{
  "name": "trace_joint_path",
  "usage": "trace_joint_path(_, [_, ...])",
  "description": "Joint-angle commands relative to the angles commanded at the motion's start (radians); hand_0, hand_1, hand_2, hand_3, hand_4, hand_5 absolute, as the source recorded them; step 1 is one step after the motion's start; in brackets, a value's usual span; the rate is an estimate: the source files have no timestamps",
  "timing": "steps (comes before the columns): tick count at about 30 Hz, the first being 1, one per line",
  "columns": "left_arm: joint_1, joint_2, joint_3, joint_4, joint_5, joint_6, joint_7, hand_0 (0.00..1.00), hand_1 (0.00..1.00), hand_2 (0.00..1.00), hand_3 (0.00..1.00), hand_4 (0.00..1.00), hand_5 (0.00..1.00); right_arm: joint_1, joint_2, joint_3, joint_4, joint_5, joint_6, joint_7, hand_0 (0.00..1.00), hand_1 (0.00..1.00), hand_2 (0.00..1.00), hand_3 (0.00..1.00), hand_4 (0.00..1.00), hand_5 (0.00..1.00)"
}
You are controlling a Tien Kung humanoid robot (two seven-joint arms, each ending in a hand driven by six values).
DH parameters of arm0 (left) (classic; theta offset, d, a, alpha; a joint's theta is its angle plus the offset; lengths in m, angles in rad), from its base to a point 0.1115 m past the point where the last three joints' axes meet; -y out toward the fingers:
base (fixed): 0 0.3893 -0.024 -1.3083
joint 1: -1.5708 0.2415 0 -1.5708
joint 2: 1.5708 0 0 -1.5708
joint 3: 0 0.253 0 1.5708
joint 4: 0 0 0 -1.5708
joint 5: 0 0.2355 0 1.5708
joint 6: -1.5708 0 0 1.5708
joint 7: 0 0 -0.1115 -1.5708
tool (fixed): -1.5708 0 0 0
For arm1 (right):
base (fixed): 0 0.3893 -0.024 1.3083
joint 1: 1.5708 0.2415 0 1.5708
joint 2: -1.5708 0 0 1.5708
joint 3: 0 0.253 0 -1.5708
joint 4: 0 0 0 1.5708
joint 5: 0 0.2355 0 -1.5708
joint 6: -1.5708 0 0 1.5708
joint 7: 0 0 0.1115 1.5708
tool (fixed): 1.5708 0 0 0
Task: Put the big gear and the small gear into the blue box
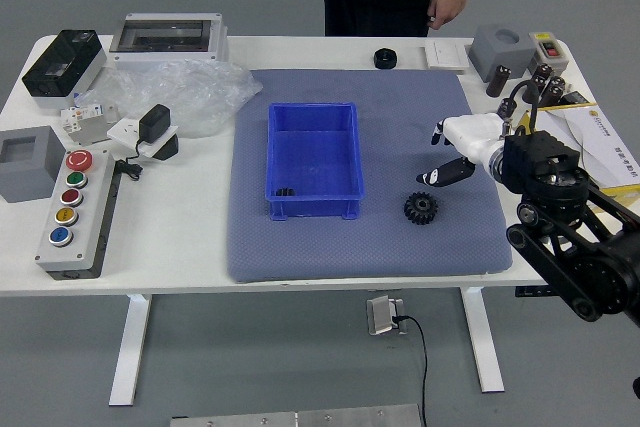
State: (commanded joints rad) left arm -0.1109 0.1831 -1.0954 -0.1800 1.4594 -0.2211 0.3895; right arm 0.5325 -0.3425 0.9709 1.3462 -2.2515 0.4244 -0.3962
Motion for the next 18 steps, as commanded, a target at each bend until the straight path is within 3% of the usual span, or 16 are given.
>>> trace_joint_path(11, [0.000,0.005,-0.002,0.000,-0.002,0.001,0.001,0.836,0.805,0.805,0.790,0.688,0.367,-0.041,-0.001,0.018,0.097,0.004,0.108,-0.035,0.703,0.673,0.720,0.743,0.865,0.540])
trace_joint_path(18, [-0.001,0.003,-0.002,0.000,0.000,0.000,0.000,0.836,0.805,0.805,0.790,0.687,0.366,-0.055,0.036,0.009,0.096,-0.012,0.116,-0.042,0.699,0.678,0.728,0.760,0.850,0.503])
